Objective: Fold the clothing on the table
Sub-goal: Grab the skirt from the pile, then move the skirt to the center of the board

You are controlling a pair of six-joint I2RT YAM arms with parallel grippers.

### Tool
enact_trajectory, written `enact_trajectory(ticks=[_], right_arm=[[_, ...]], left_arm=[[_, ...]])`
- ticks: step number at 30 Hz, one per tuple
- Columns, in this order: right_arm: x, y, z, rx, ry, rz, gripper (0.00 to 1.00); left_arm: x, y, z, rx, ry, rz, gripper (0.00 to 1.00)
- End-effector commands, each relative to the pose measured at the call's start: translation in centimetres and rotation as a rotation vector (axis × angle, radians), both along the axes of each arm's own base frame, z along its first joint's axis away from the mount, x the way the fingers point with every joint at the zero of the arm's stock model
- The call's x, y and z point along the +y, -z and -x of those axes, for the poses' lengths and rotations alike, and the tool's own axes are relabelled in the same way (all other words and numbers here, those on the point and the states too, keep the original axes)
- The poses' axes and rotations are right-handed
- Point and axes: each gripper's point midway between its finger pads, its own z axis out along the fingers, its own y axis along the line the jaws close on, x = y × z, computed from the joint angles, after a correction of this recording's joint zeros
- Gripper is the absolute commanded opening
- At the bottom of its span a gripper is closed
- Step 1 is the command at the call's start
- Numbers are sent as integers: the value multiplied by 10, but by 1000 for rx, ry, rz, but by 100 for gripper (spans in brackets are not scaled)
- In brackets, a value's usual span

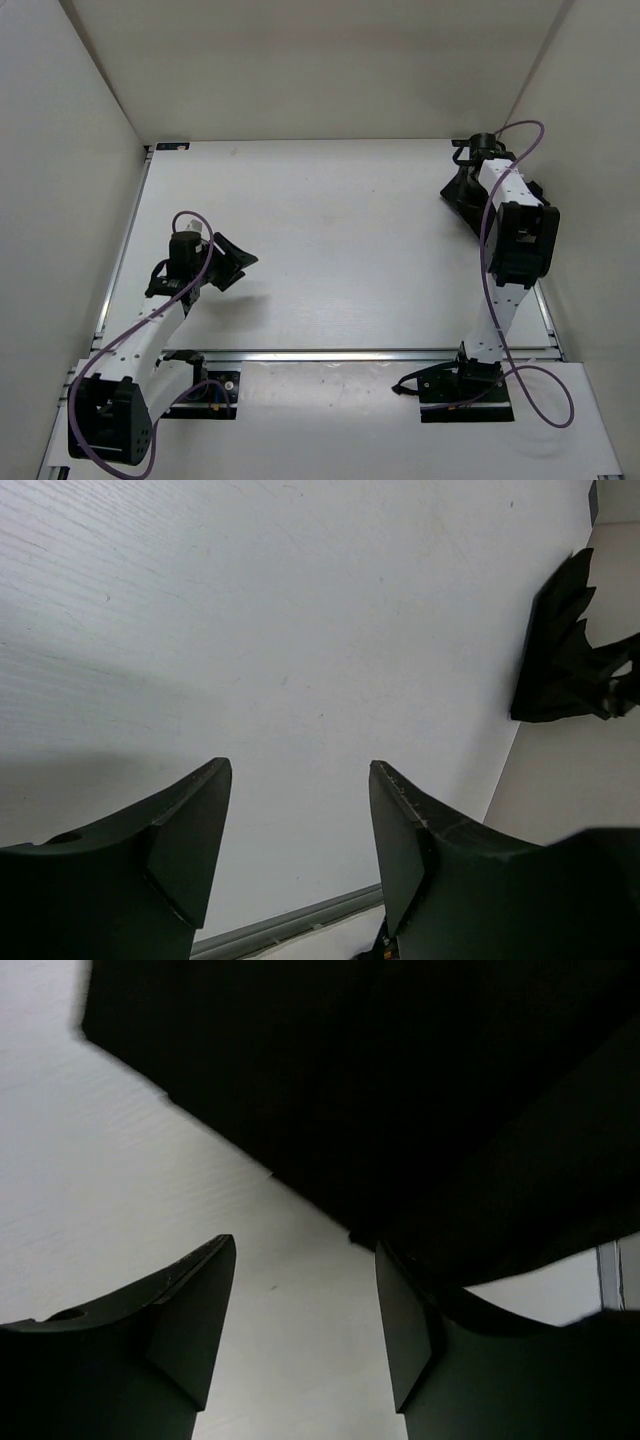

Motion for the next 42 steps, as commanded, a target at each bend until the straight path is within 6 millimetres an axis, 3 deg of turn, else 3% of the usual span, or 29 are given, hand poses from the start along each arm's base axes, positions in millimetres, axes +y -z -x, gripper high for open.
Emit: enact_trajectory(ticks=[1,6,7,8,9,10,12,14,15,16,18,20,22,25,27,28,30,31,33,35,37,39,40,42], right_arm=[[-22,19,-11,26,58,47,55],[-42,57,-9,113,99,12,53],[-41,59,-11,120,91,8,40],[-39,55,-15,109,81,1,7],[-37,54,-14,113,67,-8,0],[-31,43,-17,87,54,-17,0],[-17,18,-21,25,13,-60,0],[0,-43,-32,-124,-43,-104,0],[18,-61,-34,-169,-96,-160,0],[24,-99,-34,-255,-124,-169,0],[65,-180,-30,-458,-264,-261,1],[96,-220,-12,-551,-352,-339,0],[132,-242,11,-592,-443,-413,0],[167,-256,45,-606,-526,-448,0],[175,-249,76,-582,-515,-476,0],[176,-245,80,-587,-496,-505,0],[178,-199,111,-499,-451,-572,1],[175,-185,120,-464,-424,-586,5],[163,-110,155,-257,-342,-556,23],[152,-83,169,-190,-311,-499,29],[143,-71,172,-174,-297,-429,33],[143,-74,165,-199,-314,-404,39],[148,-79,160,-218,-332,-399,46],[162,-81,150,-212,-388,-399,49]], left_arm=[[-6,-15,-9,-47,23,5,68],[-6,-8,-9,-21,8,10,69],[-5,-10,-10,-28,7,15,69],[-6,-5,-8,-14,12,13,66],[-7,-6,-8,-14,12,11,63],[-6,-11,-11,-35,14,10,61],[-11,-9,-9,-26,28,22,55],[-12,-10,-10,-31,27,24,50],[-12,-10,-10,-28,26,29,50],[-13,-11,-11,-34,25,37,49],[-12,-11,-10,-34,22,32,49],[-11,-15,-13,-50,15,37,49],[-11,-25,-17,-72,13,50,49],[-5,-35,-24,-99,-3,39,49],[-1,-47,-29,-122,-18,43,49],[0,-49,-31,-124,-19,50,49],[0,-58,-32,-146,-17,52,49],[0,-60,-35,-153,-21,48,48],[-2,-58,-35,-151,-15,45,48],[-7,-52,-32,-138,13,36,50],[-9,-44,-30,-119,22,22,52],[-12,-37,-29,-105,29,11,53],[-14,-34,-29,-102,39,3,54],[-19,-24,-29,-66,47,-12,56]])
